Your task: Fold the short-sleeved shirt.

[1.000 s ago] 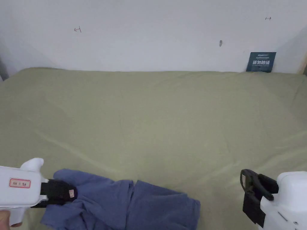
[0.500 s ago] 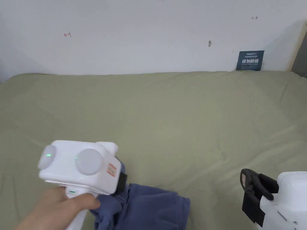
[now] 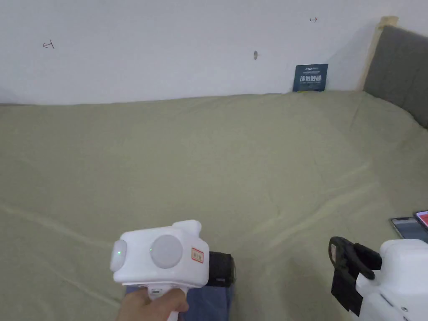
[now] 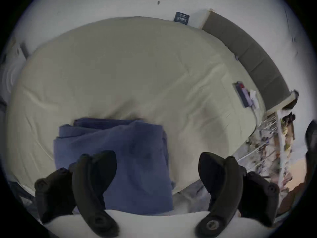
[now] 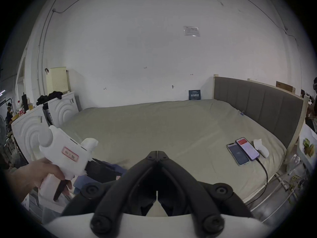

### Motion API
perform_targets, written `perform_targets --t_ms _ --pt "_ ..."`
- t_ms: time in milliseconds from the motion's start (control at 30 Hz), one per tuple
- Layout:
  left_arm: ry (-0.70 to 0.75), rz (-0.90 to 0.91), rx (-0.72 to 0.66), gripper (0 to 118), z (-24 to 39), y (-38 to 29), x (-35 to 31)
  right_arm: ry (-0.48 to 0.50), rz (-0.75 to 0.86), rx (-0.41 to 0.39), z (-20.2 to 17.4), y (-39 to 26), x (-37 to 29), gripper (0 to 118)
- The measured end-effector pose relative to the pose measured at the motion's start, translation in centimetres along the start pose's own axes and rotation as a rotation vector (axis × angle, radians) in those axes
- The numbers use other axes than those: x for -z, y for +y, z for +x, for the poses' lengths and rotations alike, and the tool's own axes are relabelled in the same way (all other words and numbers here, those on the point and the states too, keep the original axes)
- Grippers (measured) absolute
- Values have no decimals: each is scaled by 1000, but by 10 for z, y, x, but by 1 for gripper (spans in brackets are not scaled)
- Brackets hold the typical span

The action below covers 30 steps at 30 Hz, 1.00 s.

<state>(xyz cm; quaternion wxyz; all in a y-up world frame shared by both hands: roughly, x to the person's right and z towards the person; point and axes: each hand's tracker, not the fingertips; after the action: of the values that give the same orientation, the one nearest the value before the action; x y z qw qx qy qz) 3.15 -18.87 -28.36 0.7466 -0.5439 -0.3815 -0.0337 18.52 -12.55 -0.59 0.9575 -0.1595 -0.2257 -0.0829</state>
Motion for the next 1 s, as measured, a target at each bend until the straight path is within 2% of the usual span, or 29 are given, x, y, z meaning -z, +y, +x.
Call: perform_targets --t_ms 67,100,133,167,200,300,433,533,633,700,867,900,967,1000 --pt "-54 68 -4 93 -17 -3 -23 -1 -4 16 1 0 3 1" --pt "-108 117 -7 83 -22 -6 -34 3 -8 24 1 -1 5 1" --pt "-159 144 -15 56 -33 -8 -42 5 -13 29 -1 -2 8 1" --pt "-191 122 -9 23 -38 -7 -42 7 -15 31 -2 -2 9 1" --pt "-207 95 -35 0 -45 -8 -41 7 -18 30 -3 -3 11 1" --pt "-335 56 -105 0 -63 -14 -15 20 -33 36 -8 -6 14 1" --pt "-431 -37 -188 0 -86 -30 50 40 -63 42 -12 -12 14 1" --pt "-411 -73 -212 0 -93 -43 85 59 -112 67 -11 -18 15 1" --pt "-491 -44 -257 0 -97 -44 87 86 -167 100 -10 -27 21 1" --pt "-472 -50 -237 0 -97 -40 78 114 -212 130 -13 -33 28 1" --pt "-465 -1 -146 0 -108 -28 14 267 -316 176 -37 -39 68 1" --pt "-454 26 -141 0 -118 -27 -2 327 -344 188 -45 -40 83 1" --pt "-423 77 -150 0 -135 -25 -27 440 -419 240 -59 -45 115 1" --pt "-413 91 -158 0 -144 -25 -37 512 -464 302 -65 -52 134 1"
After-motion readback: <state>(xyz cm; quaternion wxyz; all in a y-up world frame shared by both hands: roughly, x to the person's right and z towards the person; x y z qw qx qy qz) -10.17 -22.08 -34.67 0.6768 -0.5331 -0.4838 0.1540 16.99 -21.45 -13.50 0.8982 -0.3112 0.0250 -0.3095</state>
